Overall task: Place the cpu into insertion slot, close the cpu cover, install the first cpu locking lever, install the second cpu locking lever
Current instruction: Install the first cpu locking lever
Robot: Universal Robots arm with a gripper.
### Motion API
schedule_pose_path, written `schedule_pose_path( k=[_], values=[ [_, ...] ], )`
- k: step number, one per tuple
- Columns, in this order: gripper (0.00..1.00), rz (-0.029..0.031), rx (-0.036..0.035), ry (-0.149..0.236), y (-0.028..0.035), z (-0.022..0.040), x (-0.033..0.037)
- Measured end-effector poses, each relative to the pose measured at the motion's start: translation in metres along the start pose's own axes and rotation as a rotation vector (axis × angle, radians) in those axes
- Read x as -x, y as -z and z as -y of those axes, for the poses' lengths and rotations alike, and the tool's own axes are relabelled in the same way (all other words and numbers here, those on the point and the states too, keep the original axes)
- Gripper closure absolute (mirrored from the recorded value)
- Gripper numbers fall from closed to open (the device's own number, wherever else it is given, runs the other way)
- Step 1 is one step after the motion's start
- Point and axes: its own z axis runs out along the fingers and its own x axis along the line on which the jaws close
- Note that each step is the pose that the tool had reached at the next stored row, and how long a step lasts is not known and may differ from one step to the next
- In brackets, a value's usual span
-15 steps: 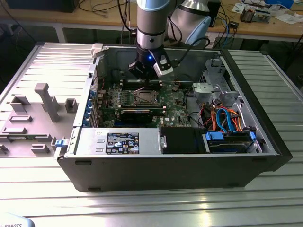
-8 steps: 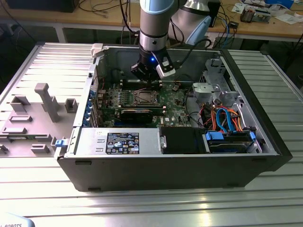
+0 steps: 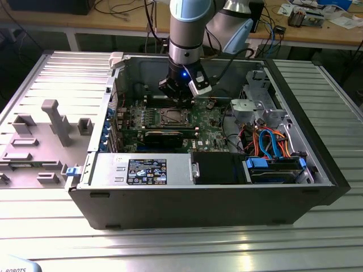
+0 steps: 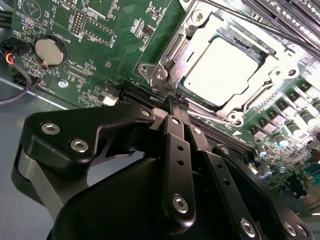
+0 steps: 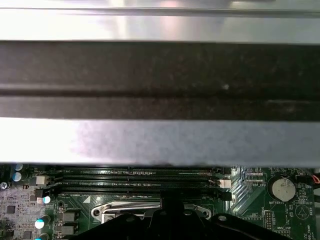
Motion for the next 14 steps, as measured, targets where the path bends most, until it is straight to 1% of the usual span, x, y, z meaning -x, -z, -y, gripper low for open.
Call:
schedule_pose_path(
  k=[2, 4, 6, 8, 14],
  values=[
    [0.89, -0.0001, -0.0010, 0.000, -0.0029, 0.0004, 0.0001],
    [0.89, -0.0001, -0.0012, 0.000, -0.0037, 0.0005, 0.0001],
    [0.89, 0.0000, -0.0009, 0.000, -0.0033, 0.0003, 0.0002],
    [0.89, 0.0000, -0.0009, 0.000, -0.0015, 0.0001, 0.0001],
    [0.89, -0.0001, -0.0012, 0.000, -0.0014, 0.0001, 0.0001]
  ],
)
